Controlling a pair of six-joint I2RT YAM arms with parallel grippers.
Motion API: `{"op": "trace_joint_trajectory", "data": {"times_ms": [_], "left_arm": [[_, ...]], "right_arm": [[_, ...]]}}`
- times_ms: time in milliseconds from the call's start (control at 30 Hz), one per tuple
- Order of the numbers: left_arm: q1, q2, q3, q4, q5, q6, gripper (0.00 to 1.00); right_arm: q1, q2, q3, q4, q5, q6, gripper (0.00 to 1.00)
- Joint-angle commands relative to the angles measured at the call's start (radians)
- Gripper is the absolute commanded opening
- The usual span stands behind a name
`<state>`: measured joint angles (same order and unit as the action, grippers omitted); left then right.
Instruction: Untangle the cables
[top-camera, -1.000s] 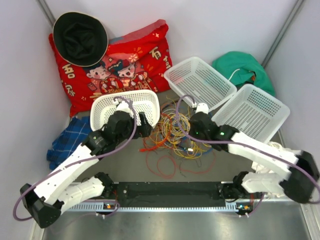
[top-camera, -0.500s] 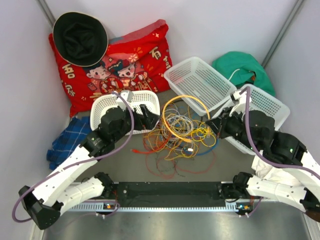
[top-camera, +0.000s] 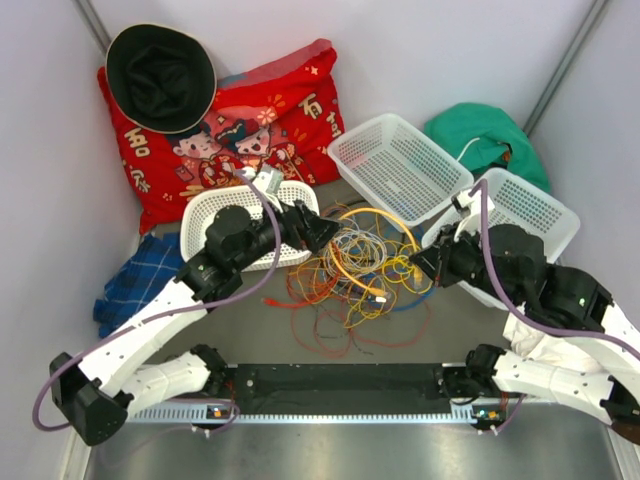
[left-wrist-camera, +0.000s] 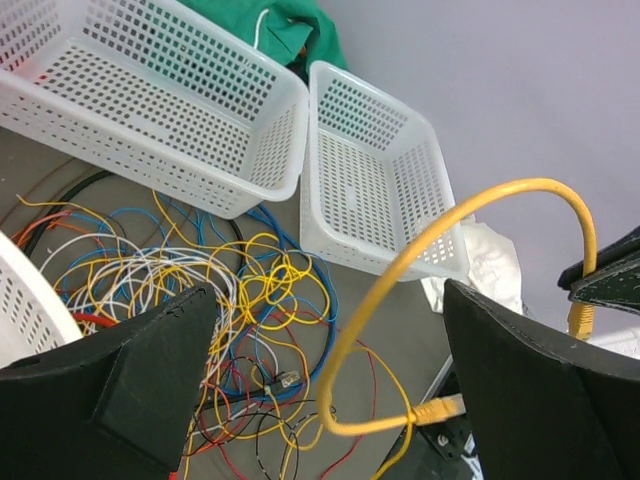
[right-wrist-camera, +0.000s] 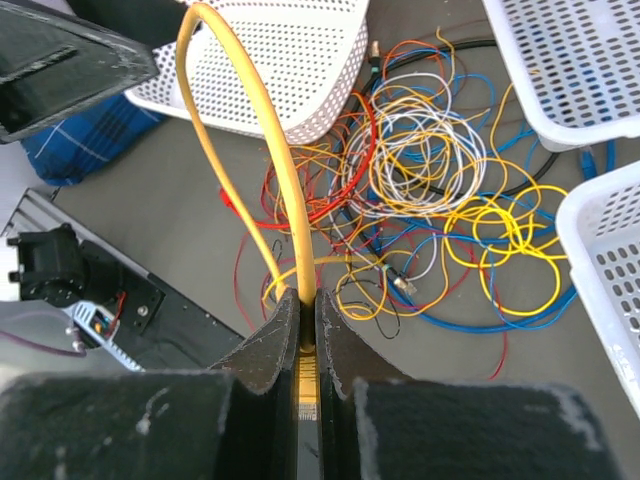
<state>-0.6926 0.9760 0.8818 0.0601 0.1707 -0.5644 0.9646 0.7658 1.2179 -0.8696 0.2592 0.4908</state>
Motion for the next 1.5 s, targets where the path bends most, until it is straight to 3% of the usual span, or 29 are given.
{"op": "trace_joint_trajectory", "data": {"times_ms": [0, 133, 267, 300, 333, 400, 433, 533, 667, 800, 967, 1200, 1467], "left_arm": [[0.001, 0.05, 0.055, 0.083, 0.075, 0.063, 0.99], [0.001, 0.105, 0.088, 0.079, 0.085, 0.092, 0.94], [-0.001, 0.151, 0.123, 0.058, 0.093, 0.1, 0.35], [0.001, 0.155, 0.135, 0.052, 0.084, 0.101, 0.06], [0.001, 0.155, 0.141, 0.034, 0.073, 0.098, 0.0], [0.001, 0.141, 0.152, 0.027, 0.052, 0.098, 0.0], [0.001, 0.136, 0.158, 0.026, 0.043, 0.097, 0.0], [0.001, 0.136, 0.219, -0.034, 0.009, 0.087, 0.0], [0.001, 0.159, 0.328, -0.14, -0.062, 0.101, 0.0], [-0.001, 0.179, 0.463, -0.279, -0.157, 0.234, 0.0], [-0.001, 0.21, 0.568, -0.404, -0.234, 0.313, 0.0], [-0.001, 0.216, 0.591, -0.393, -0.197, 0.261, 0.0], [-0.001, 0.219, 0.602, -0.393, -0.189, 0.242, 0.0]], "right_arm": [[0.008, -0.013, 0.023, 0.014, -0.063, 0.006, 0.0], [0.008, -0.011, 0.042, 0.014, -0.092, 0.008, 0.0], [0.008, -0.02, 0.046, 0.001, -0.08, 0.008, 0.0], [0.008, -0.023, 0.045, -0.005, -0.065, 0.006, 0.0], [0.008, -0.031, 0.042, -0.006, -0.057, 0.006, 0.01], [0.008, -0.037, 0.031, -0.006, -0.048, 0.002, 0.3], [0.008, -0.039, 0.028, -0.006, -0.046, -0.003, 0.59], [0.008, -0.04, 0.014, -0.008, -0.029, -0.008, 0.85], [0.006, -0.042, -0.017, -0.003, 0.012, -0.008, 0.88], [0.008, -0.066, -0.081, -0.011, 0.083, -0.014, 0.88], [0.008, -0.097, -0.17, 0.027, 0.046, -0.009, 0.86], [0.008, -0.126, -0.281, 0.277, -0.041, -0.014, 0.84], [0.008, -0.027, -0.379, 0.581, -0.029, -0.043, 0.83]]}}
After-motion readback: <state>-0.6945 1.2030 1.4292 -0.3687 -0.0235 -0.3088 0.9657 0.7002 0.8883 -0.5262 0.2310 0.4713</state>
